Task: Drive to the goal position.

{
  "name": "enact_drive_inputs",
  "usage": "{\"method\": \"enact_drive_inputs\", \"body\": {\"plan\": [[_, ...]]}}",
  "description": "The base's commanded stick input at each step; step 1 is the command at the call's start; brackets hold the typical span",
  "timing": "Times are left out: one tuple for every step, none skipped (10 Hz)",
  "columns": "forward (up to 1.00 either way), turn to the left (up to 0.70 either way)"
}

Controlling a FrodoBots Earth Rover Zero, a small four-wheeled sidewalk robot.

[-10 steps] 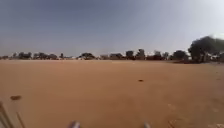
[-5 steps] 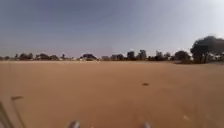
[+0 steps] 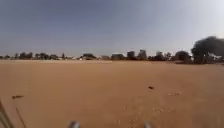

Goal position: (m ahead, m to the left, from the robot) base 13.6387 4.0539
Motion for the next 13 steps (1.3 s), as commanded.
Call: {"method": "enact_drive_inputs", "body": {"plan": [[0.70,0.00],[0.70,0.00],[0.70,0.00],[0.70,0.00],[0.70,0.00],[0.70,0.00],[0.70,0.00],[0.70,0.00],[0.70,0.00],[0.70,0.00],[0.70,0.00],[0.70,0.00],[0.70,0.00]]}}
